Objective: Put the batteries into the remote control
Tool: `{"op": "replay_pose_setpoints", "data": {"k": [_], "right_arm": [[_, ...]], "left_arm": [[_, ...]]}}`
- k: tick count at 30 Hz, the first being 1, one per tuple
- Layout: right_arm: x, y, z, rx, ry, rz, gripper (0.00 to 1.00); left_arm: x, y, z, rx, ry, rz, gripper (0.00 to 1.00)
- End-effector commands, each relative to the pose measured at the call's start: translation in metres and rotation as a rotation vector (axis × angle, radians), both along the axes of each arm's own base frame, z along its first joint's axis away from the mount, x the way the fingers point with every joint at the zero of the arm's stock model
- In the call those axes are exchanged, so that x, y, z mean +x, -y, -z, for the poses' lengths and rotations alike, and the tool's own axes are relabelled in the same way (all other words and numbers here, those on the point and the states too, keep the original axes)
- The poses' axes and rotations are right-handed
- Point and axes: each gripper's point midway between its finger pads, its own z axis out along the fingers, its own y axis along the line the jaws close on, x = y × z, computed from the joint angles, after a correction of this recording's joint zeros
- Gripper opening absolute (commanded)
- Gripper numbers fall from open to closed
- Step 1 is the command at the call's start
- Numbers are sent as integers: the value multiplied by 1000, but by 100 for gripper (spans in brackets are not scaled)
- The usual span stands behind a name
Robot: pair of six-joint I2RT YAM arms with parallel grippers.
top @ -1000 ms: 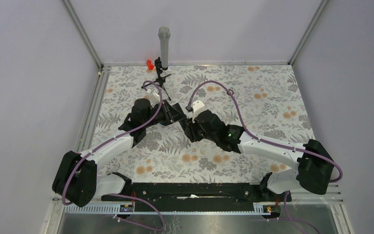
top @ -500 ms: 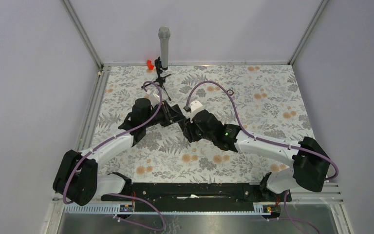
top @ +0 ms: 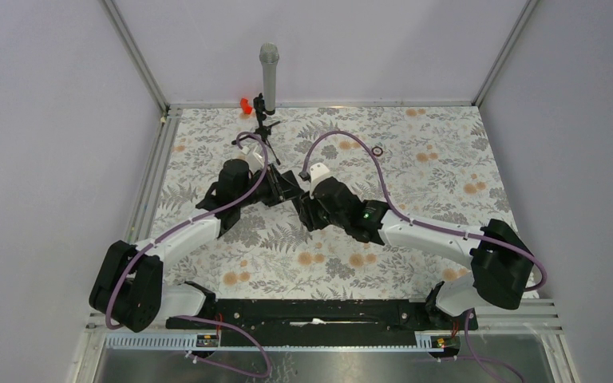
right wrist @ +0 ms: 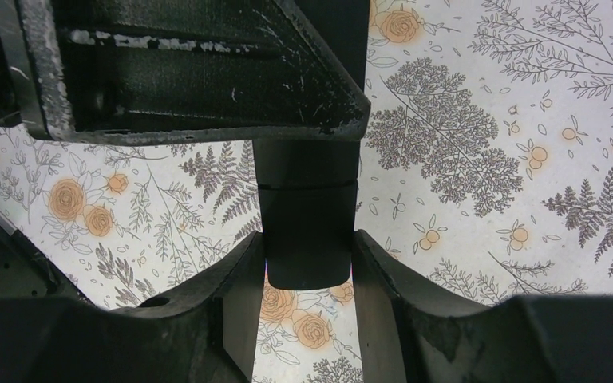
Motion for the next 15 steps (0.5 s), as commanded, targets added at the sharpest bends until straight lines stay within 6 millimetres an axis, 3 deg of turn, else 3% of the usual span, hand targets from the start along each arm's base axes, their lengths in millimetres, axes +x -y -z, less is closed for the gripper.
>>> {"op": "replay_pose_setpoints", "data": {"k": [1, 9, 15], "right_arm": [[41, -23, -49, 147, 144, 36, 48], [55, -32, -65, 184, 192, 32, 48], [59, -27, -68, 187, 184, 56, 49]], "left_arm": [[-36, 36, -43, -97, -18, 242, 0], [-41, 43, -27, -89, -77, 267, 0], [-37, 40, -34, -66, -53, 250, 0]]}}
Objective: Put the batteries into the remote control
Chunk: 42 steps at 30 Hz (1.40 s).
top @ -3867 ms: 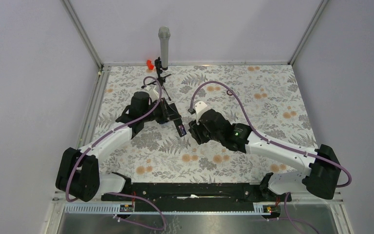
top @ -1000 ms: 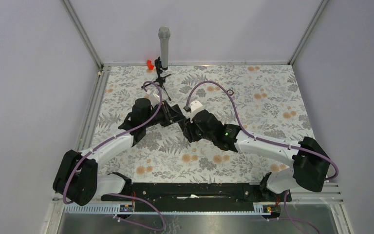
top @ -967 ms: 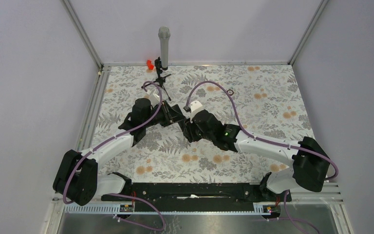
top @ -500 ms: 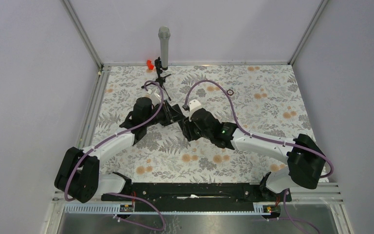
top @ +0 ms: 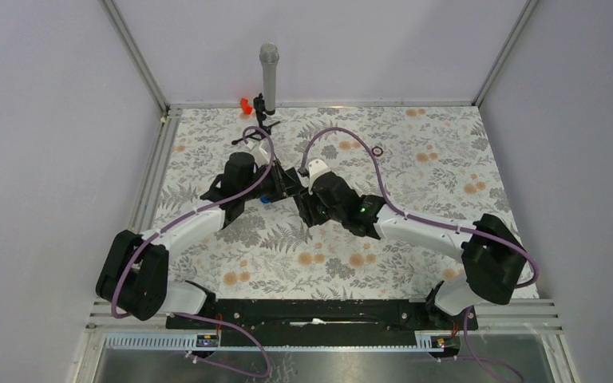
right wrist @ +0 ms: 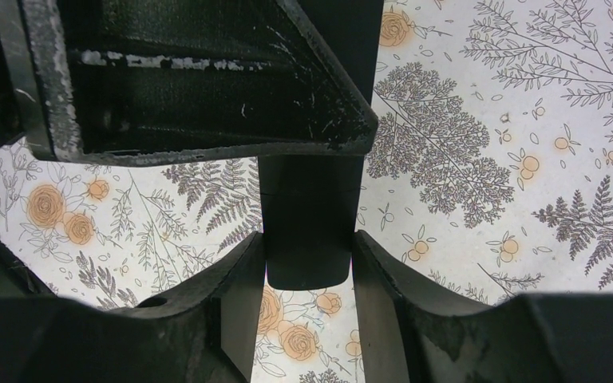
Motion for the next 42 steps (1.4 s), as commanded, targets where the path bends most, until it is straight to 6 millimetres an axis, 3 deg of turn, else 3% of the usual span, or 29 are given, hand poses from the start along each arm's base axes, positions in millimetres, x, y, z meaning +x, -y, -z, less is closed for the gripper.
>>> {"op": "replay_pose_setpoints", "data": {"k": [1, 6, 10, 13, 18, 19, 23, 27, 33, 37, 42], "right_arm": [[43, -24, -73, 201, 176, 51, 51], [21, -19, -54, 189, 86, -40, 63], [-3, -13, -55, 220, 40, -99, 69], [-14, -5, -69, 255, 46, -115, 78], [-25, 10, -108, 370, 114, -105, 94], [-19, 17, -116, 399, 116, -58, 97], [-2, 43, -124, 514, 24, 242, 99], [4, 48, -130, 701, -135, 405, 93], [-4, 11, -177, 965, -196, 236, 79], [-3, 6, -199, 1028, -148, 183, 65], [4, 5, -194, 1033, -149, 209, 50]], "left_arm": [[-45, 34, -46, -117, -44, 218, 0], [-23, 17, -58, -132, -14, 148, 0], [-3, -1, -62, -131, -3, 95, 0], [5, -11, -65, -137, 5, 78, 0], [7, -16, -67, -152, -3, 71, 0], [15, -19, -68, -149, 3, 24, 0], [7, -20, -92, -243, 15, 33, 0], [7, -24, -122, -352, 19, -35, 0], [4, -24, -149, -502, -30, -67, 0], [1, -25, -158, -537, -57, -77, 0], [1, -27, -160, -581, -91, -98, 0]]}}
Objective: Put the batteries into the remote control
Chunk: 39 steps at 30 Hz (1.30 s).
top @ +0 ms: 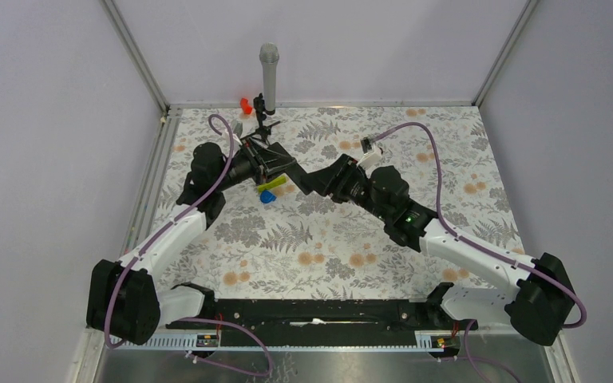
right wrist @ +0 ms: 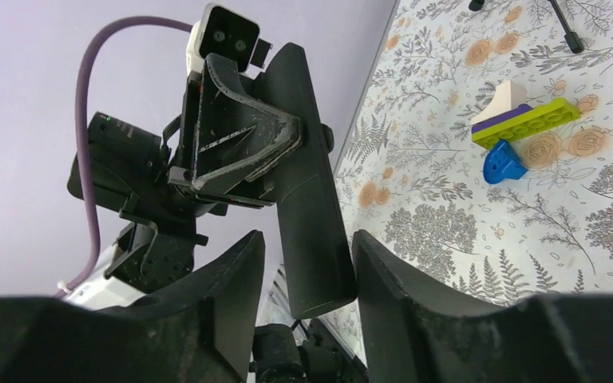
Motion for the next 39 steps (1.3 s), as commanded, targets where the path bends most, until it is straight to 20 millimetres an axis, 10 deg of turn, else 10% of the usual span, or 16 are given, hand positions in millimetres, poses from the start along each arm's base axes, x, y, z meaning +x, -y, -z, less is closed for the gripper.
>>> {"op": "replay_pose_setpoints", "data": {"k": [1, 15, 23, 30, 39], "right_arm": [[4, -6, -34, 120, 48, -4, 47], [14, -35, -13, 51, 55, -83, 14], [15, -23, -12, -17, 112, -115, 36], [-6, 0, -22, -59, 270, -201, 90], [-55, -17, -31, -92, 409, -551, 89]], "left_arm": [[-2, -4, -31, -99, 52, -27, 0], [-22, 6, -47, -203, 66, 59, 0], [-22, 0, -37, -106, 117, 39, 0], [-28, -3, -42, -9, 251, 101, 0], [-62, -3, -60, 84, 504, 234, 0]]}}
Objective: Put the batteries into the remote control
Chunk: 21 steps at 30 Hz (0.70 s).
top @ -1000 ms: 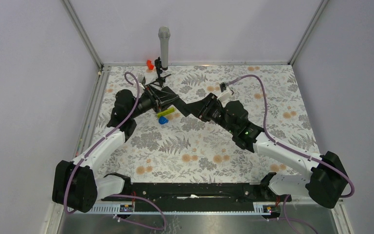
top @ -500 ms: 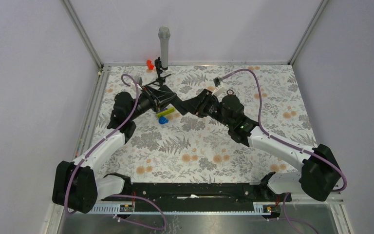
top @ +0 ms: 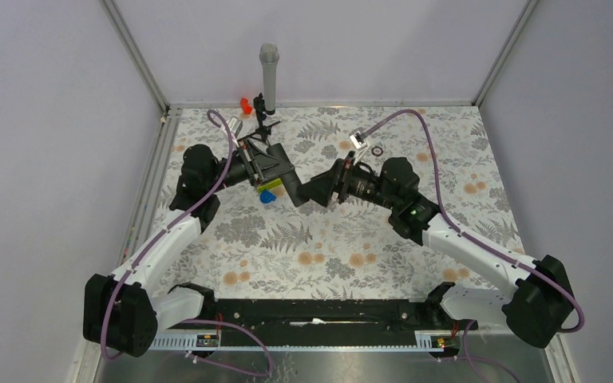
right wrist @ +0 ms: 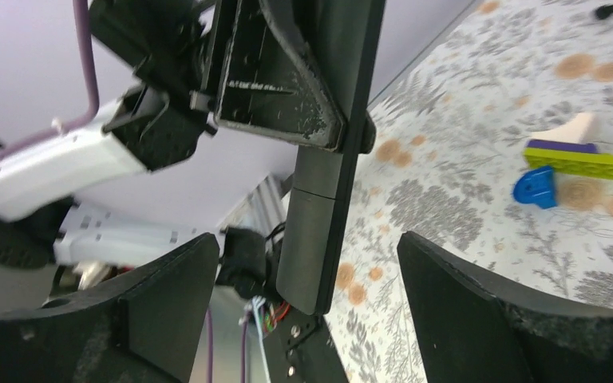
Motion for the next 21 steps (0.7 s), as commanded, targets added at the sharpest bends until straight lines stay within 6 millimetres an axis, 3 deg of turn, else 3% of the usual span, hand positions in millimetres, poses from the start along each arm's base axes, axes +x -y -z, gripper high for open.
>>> {"op": "replay_pose_setpoints", "data": {"k": [1, 6, 13, 16, 18, 21], "right_arm": [[-33, -15, -14, -12, 104, -272, 87], [-37, -27, -18, 25, 85, -362, 71], [-35, -37, -29, 106, 79, -406, 48], [-34, -40, -28, 117, 64, -422, 33], [-34, -41, -26, 118, 45, -426, 18], [-30, -41, -22, 110, 27, -405, 0]], "left_arm": [[-32, -1, -44, 16, 289, 116, 0], [-48, -1, -57, -1, 373, 187, 0], [-53, -1, -54, 2, 377, 206, 2], [-51, -2, -52, 3, 375, 189, 10], [-49, -2, -52, 5, 379, 173, 19], [-45, -4, -50, 18, 388, 130, 43]]}}
